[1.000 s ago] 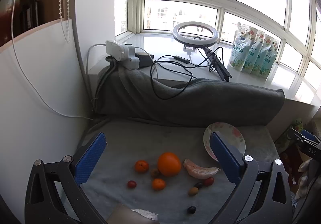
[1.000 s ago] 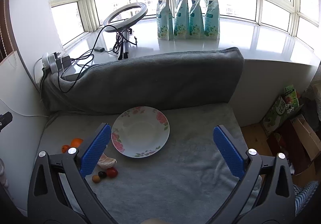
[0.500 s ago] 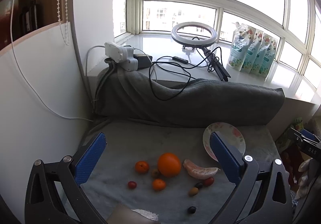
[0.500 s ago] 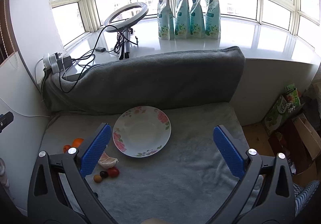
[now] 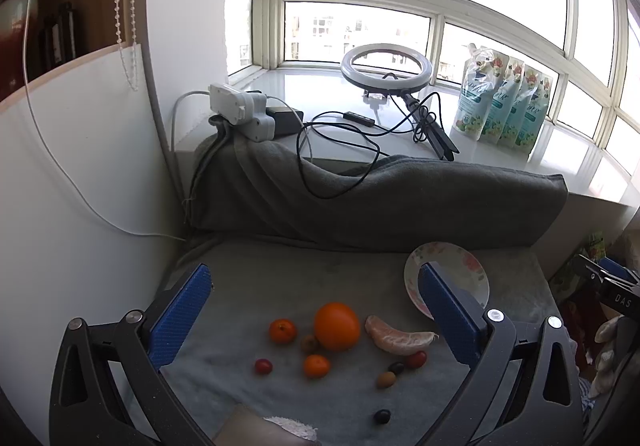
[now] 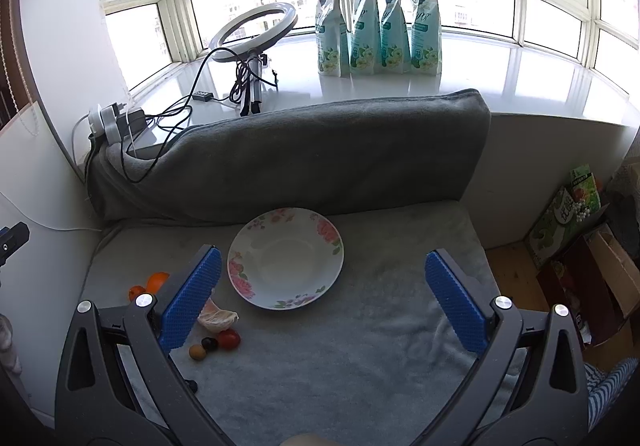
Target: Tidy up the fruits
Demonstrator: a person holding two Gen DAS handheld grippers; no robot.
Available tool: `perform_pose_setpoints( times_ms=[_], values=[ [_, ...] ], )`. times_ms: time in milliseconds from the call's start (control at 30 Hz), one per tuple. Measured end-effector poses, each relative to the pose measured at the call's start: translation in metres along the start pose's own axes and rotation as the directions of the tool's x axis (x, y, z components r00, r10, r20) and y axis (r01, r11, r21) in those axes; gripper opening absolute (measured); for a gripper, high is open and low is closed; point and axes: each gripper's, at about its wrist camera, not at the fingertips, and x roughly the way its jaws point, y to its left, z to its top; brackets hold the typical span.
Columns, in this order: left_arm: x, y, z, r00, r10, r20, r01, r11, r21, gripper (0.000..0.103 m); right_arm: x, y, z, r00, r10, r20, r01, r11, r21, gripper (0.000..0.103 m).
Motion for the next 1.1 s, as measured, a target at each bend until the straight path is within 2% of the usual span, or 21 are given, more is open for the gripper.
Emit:
perform_pose_setpoints(
  times_ms=[1100],
  values=[
    [-0.0026, -0.0026, -0.0032, 1.000, 0.000, -0.007, 0.000, 1.000, 0.006, 0.102, -0.0037, -0.0007, -0.0066, 0.999, 0.022, -0.025, -0.022, 1.000, 0.010, 0.103]
  ],
)
